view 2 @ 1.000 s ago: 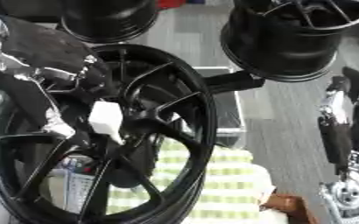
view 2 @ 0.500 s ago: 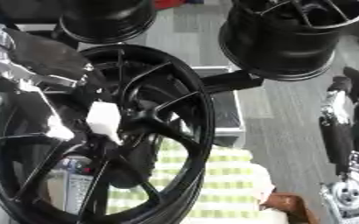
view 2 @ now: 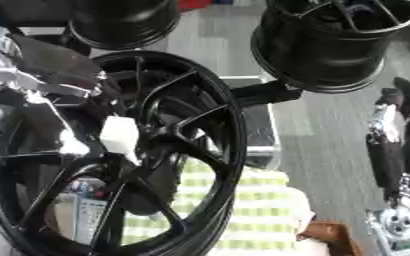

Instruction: Pull the pin out of the wheel hub.

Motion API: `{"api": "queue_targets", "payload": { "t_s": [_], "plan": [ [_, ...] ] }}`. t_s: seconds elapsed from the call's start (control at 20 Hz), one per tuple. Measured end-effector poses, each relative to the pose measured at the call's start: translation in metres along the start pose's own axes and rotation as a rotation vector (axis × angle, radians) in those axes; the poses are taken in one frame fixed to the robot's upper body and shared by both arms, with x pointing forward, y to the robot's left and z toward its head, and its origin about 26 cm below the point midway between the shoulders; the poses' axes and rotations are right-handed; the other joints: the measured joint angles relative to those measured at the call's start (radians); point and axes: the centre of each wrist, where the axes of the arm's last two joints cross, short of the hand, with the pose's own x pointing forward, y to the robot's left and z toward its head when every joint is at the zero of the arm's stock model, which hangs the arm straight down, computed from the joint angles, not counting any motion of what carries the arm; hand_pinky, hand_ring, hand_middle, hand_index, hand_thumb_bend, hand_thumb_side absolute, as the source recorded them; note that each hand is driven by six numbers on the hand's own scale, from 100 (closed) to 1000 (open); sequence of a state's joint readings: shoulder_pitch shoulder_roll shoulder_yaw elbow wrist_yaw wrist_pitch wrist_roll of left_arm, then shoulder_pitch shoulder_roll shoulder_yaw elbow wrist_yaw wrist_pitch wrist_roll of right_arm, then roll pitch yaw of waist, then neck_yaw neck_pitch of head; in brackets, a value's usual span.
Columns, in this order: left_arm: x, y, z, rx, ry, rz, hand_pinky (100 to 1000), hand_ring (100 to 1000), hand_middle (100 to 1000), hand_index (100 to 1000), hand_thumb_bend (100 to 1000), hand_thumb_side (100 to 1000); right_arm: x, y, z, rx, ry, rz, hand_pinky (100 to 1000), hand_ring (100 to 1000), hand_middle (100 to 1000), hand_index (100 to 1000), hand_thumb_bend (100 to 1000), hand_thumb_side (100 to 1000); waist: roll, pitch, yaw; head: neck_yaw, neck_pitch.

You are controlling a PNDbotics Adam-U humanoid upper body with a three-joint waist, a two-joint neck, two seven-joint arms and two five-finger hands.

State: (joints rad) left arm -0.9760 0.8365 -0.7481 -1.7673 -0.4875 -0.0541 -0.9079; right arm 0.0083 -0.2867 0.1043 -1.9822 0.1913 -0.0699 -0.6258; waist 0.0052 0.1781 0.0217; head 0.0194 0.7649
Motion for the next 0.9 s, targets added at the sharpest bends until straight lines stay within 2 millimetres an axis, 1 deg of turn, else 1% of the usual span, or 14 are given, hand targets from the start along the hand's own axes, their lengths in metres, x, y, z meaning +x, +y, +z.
{"api": "queue_targets", "payload": {
  "t_s": [0.2,0.35,0.45,0.5,0.55,0.6,0.65,0.7,0.75,0.8,0.85,0.9],
  "plan": [
    [0.0017,-0.0008,-0.0023,-0.003,-0.017,0.033,771,770,666,823,269,702,0.0000,0.0000,0.0000,0.000,0.000,0.000,893,801,638,772,100,655,0.000,0.000,-0.001,0.001,0.000],
    [0.0038,-0.0009,-0.0049,-0.004,-0.032,0.049,769,767,659,819,271,681,0.0001,0.0001,-0.0001,0.000,0.000,0.000,893,801,639,772,100,655,0.000,0.000,-0.002,0.002,0.000],
    [0.0041,-0.0011,-0.0053,-0.006,-0.034,0.053,765,761,648,813,263,647,0.0001,0.0001,-0.0001,0.000,0.000,-0.001,893,801,639,772,100,655,0.000,0.000,-0.003,0.002,0.000],
    [0.0043,-0.0011,-0.0055,-0.006,-0.034,0.053,758,753,637,806,252,604,0.0001,0.0001,-0.0001,0.000,0.000,-0.001,893,801,639,772,100,655,0.000,0.000,-0.003,0.002,0.000],
    [0.0047,-0.0008,-0.0059,-0.004,-0.035,0.054,755,749,630,801,249,589,0.0001,0.0001,-0.0001,0.000,0.000,-0.001,893,801,639,772,100,655,0.000,0.000,-0.003,0.003,0.000],
    [0.0055,-0.0003,-0.0068,-0.003,-0.037,0.055,742,732,613,784,232,556,0.0001,0.0001,-0.0001,0.000,0.000,-0.001,893,801,639,772,100,655,0.000,0.000,-0.003,0.003,0.000],
    [0.0060,-0.0002,-0.0073,-0.003,-0.037,0.057,738,725,608,779,224,545,0.0001,0.0002,-0.0001,0.000,0.000,-0.001,893,801,639,772,100,655,0.000,0.000,-0.003,0.003,0.000],
    [0.0061,-0.0001,-0.0075,-0.002,-0.036,0.060,722,704,588,742,182,494,0.0002,0.0002,-0.0002,0.000,0.000,-0.001,893,801,639,772,100,655,0.000,0.000,-0.003,0.003,0.000],
    [0.0065,0.0001,-0.0078,-0.001,-0.035,0.063,719,700,585,739,176,487,0.0003,0.0004,-0.0005,0.000,-0.001,-0.002,893,801,639,772,100,655,0.000,0.000,-0.003,0.003,0.000],
    [0.0069,0.0003,-0.0082,0.000,-0.034,0.067,709,682,566,719,151,449,0.0004,0.0005,-0.0007,-0.001,-0.001,-0.002,893,801,639,772,100,656,0.000,0.000,-0.003,0.003,0.000],
    [0.0074,0.0006,-0.0087,0.001,-0.033,0.072,707,680,564,716,149,447,0.0005,0.0005,-0.0007,-0.001,-0.001,-0.003,893,801,639,772,100,656,0.000,0.000,-0.003,0.003,0.000],
    [0.0076,0.0007,-0.0087,0.001,-0.030,0.077,693,649,535,683,125,417,0.0005,0.0006,-0.0007,-0.001,-0.001,-0.003,893,801,640,772,100,656,0.000,0.000,-0.003,0.003,0.000]
  ]
}}
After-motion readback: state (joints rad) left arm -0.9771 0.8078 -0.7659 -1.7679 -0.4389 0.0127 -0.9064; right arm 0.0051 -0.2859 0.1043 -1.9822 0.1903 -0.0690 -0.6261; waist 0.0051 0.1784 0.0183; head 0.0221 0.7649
